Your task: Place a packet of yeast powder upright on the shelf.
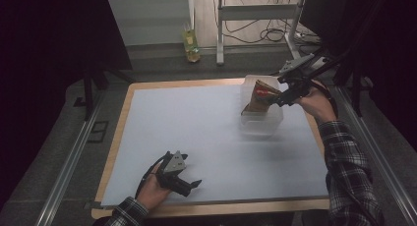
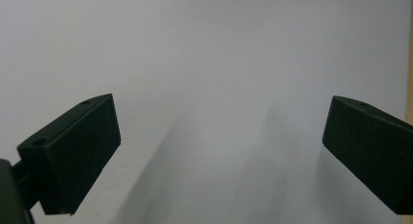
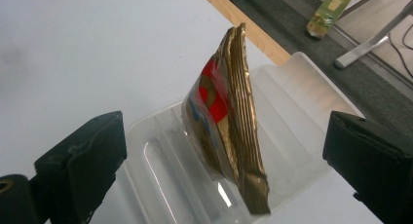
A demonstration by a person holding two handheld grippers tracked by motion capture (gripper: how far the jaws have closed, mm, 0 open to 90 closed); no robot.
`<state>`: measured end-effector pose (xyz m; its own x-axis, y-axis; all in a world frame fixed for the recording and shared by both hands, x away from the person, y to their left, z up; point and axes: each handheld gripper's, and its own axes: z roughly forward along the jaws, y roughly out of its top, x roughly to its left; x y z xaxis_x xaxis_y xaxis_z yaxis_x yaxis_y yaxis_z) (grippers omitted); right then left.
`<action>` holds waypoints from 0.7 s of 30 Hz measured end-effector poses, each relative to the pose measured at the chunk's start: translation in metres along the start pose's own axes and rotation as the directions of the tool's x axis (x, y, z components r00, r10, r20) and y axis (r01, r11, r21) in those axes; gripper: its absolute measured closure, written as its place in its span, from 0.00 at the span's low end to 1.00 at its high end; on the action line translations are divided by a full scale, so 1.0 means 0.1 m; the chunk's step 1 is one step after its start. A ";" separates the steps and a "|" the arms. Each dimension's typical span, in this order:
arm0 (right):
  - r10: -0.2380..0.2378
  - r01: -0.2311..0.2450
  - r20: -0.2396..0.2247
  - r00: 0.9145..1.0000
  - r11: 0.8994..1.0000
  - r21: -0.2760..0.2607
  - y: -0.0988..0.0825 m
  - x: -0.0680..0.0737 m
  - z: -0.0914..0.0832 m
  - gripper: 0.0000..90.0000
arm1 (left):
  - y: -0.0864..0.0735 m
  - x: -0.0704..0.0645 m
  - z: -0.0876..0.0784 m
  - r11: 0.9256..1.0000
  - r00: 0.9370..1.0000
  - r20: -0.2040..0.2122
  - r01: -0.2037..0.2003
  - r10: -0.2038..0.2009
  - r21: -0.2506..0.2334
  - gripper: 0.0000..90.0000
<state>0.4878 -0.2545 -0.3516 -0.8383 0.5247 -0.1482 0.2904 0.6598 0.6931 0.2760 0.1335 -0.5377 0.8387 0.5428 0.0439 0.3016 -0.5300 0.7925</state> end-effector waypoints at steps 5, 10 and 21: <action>0.015 -0.015 0.017 1.000 1.000 -0.003 -0.07 0.05 -0.10 0.02 | 0.00 -0.01 0.02 1.000 1.000 -0.013 -0.003 0.004 0.023 0.01; 0.031 -0.031 0.017 0.999 0.999 -0.024 -0.14 0.13 -0.17 0.02 | 0.00 -0.01 0.03 1.000 1.000 -0.018 0.000 0.001 0.031 0.00; 0.060 -0.060 -0.008 0.998 0.997 -0.051 -0.34 0.31 -0.26 0.02 | 0.00 -0.01 0.03 0.999 1.000 -0.029 0.007 -0.006 0.040 0.00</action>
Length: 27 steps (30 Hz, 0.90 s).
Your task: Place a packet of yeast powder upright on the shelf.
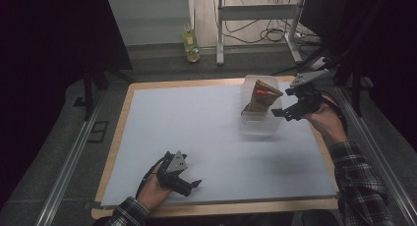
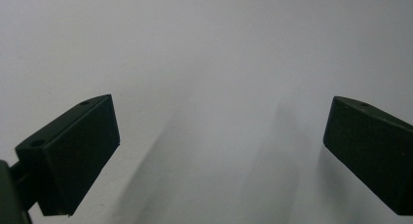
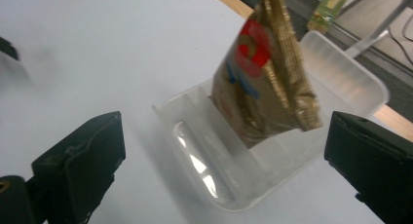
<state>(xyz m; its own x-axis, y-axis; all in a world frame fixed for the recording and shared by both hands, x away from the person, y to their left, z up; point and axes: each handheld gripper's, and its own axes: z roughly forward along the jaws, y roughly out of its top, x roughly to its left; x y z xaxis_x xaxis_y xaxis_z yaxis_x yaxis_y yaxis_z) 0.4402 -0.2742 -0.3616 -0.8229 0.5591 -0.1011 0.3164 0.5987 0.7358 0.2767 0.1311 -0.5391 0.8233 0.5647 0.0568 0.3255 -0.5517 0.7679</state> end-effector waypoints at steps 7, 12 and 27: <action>0.004 -0.005 -0.021 1.000 1.000 -0.010 -0.11 0.12 -0.02 0.01 | 0.00 0.00 0.00 1.000 1.000 -0.002 0.002 -0.002 -0.004 0.00; 0.023 -0.024 -0.033 0.999 0.999 -0.025 -0.19 0.20 -0.04 0.00 | 0.00 0.00 0.00 1.000 1.000 -0.006 0.000 0.000 -0.005 0.00; 0.049 -0.049 -0.021 0.999 0.998 -0.034 -0.37 0.41 -0.16 0.00 | 0.00 -0.01 0.01 1.000 1.000 -0.006 -0.011 0.011 -0.003 0.00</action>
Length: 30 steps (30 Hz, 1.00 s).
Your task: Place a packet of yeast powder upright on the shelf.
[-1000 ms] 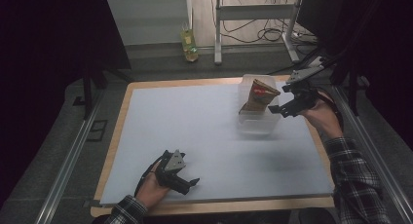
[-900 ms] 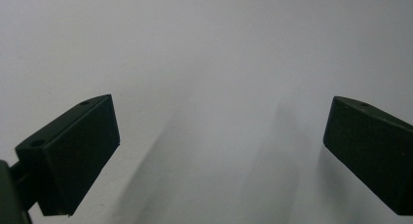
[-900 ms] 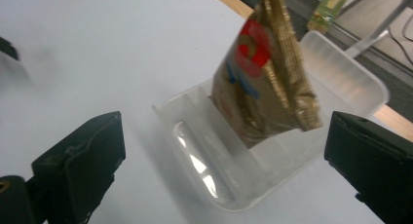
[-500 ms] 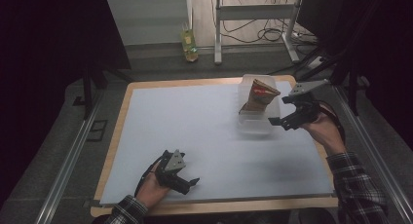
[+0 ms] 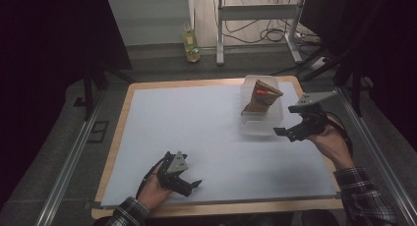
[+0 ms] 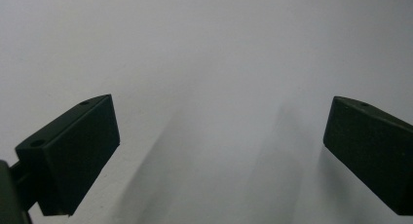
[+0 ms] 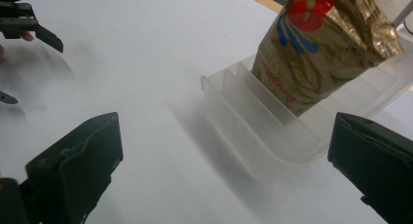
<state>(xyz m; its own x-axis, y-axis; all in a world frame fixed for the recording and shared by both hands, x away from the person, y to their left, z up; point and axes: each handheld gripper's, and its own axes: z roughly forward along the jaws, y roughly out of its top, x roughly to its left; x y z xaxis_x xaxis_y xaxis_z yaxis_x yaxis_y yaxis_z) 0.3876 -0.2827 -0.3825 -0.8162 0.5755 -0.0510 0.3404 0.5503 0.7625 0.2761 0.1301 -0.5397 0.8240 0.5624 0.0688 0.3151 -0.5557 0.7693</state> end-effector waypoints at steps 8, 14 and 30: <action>0.023 -0.023 -0.010 1.000 1.000 -0.011 -0.10 0.13 -0.03 0.00 | 0.00 0.00 0.00 1.000 1.000 -0.001 -0.004 0.004 -0.001 0.00; 0.027 -0.027 -0.014 1.000 0.999 -0.018 -0.17 0.22 -0.03 0.00 | 0.00 0.00 -0.01 1.000 1.000 -0.001 -0.003 0.003 -0.007 0.00; 0.007 -0.007 -0.026 1.000 1.000 -0.019 -0.32 0.45 0.03 0.00 | 0.00 -0.01 0.00 1.000 1.000 0.000 -0.010 0.010 -0.015 0.00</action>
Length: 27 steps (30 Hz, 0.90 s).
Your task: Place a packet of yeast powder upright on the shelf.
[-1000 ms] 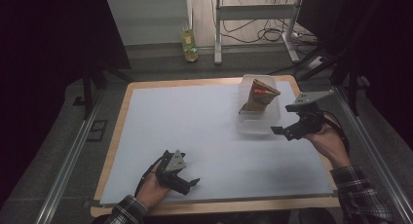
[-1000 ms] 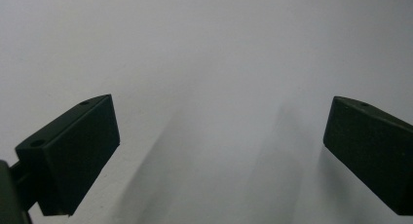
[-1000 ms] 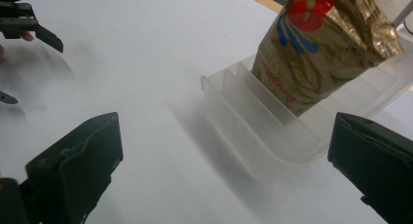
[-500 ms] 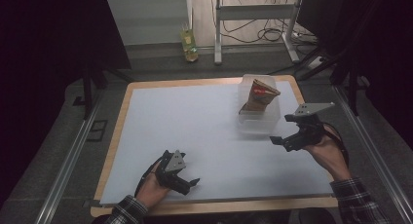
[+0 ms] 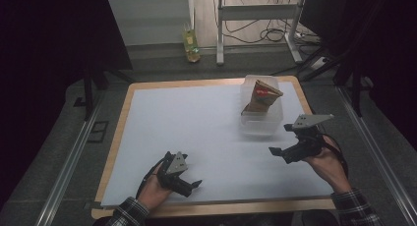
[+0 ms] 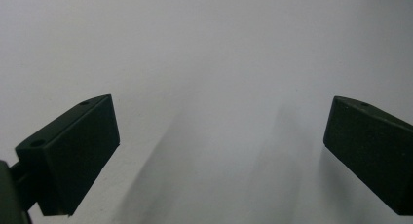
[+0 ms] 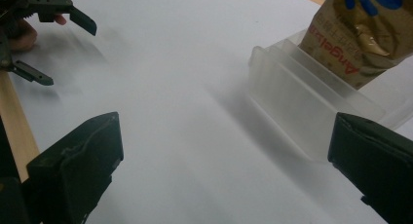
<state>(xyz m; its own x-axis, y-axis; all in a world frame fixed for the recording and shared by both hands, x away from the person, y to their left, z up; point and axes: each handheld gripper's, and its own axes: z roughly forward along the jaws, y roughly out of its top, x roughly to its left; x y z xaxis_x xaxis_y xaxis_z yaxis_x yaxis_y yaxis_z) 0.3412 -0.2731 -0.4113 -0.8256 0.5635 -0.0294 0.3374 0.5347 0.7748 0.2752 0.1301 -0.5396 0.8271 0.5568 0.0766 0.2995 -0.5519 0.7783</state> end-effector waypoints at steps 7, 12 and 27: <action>-0.009 0.009 -0.010 1.000 1.000 -0.002 -0.06 0.10 0.04 0.00 | 0.00 0.00 0.00 1.000 1.000 0.004 0.000 0.000 -0.007 0.00; -0.015 0.015 -0.006 1.000 1.000 -0.001 -0.10 0.16 0.07 0.00 | 0.00 0.00 0.00 1.000 1.000 0.004 0.000 0.000 -0.010 0.00; -0.014 0.013 -0.047 0.999 1.000 -0.015 -0.23 0.37 0.25 0.00 | 0.00 -0.01 -0.01 1.000 1.000 0.007 0.003 -0.003 -0.026 0.00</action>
<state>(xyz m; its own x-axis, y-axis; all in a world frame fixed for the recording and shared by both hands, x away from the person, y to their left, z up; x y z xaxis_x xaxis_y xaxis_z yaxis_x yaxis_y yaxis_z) 0.3142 -0.2492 -0.4462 -0.8505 0.5259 -0.0107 0.3196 0.5328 0.7836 0.2744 0.1303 -0.5396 0.8297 0.5538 0.0703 0.2892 -0.5341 0.7944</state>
